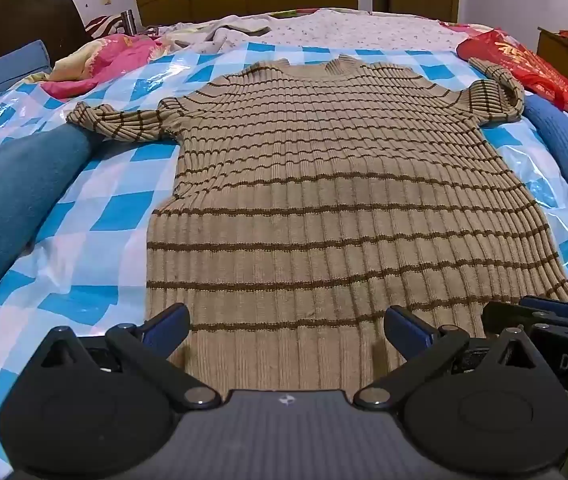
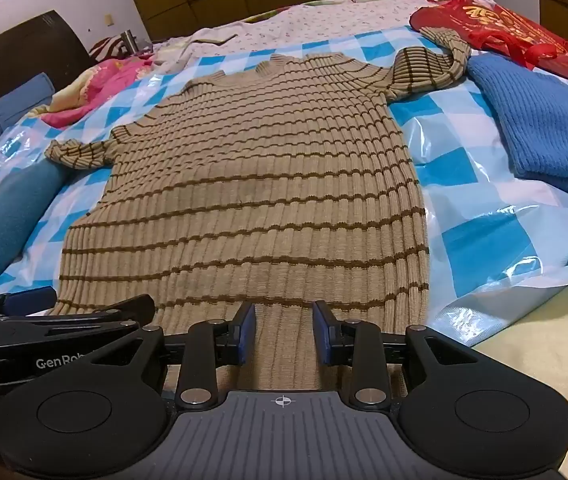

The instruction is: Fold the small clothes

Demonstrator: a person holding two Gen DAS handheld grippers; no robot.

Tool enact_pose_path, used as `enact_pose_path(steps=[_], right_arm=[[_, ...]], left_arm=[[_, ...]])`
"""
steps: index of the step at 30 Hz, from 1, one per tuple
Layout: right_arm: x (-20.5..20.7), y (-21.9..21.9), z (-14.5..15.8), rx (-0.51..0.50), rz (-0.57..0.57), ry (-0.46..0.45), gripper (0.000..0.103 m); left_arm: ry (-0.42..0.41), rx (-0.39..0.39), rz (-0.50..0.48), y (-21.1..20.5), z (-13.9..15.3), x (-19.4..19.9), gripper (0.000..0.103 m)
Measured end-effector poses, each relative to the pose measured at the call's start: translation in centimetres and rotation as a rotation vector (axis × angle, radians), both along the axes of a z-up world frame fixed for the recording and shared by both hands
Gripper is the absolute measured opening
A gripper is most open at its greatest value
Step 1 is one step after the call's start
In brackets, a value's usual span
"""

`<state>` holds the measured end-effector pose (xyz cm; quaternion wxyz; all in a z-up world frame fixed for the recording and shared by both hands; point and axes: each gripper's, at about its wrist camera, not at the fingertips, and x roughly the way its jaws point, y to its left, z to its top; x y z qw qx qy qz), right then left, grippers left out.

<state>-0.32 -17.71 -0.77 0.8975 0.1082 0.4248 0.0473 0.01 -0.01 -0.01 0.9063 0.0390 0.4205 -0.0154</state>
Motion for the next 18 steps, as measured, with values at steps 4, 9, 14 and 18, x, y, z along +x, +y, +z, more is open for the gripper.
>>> enact_pose_path(steps=[4, 9, 14, 18], right_arm=[[0.02, 0.04, -0.01, -0.005, -0.001, 0.003, 0.032], [0.03, 0.05, -0.02, -0.008, -0.001, 0.003, 0.032], [-0.04, 0.17, 0.07, -0.010, -0.001, 0.003, 0.032], [0.05, 0.01, -0.01, -0.007, -0.002, 0.003, 0.032]], left_arm=[[0.000, -0.007, 0.003, 0.14, 0.03, -0.02, 0.103], [0.006, -0.010, 0.007, 0.01, -0.52, 0.19, 0.103], [0.006, -0.016, 0.005, 0.19, -0.64, -0.01, 0.103], [0.014, -0.006, 0.000, -0.06, -0.42, 0.06, 0.103]])
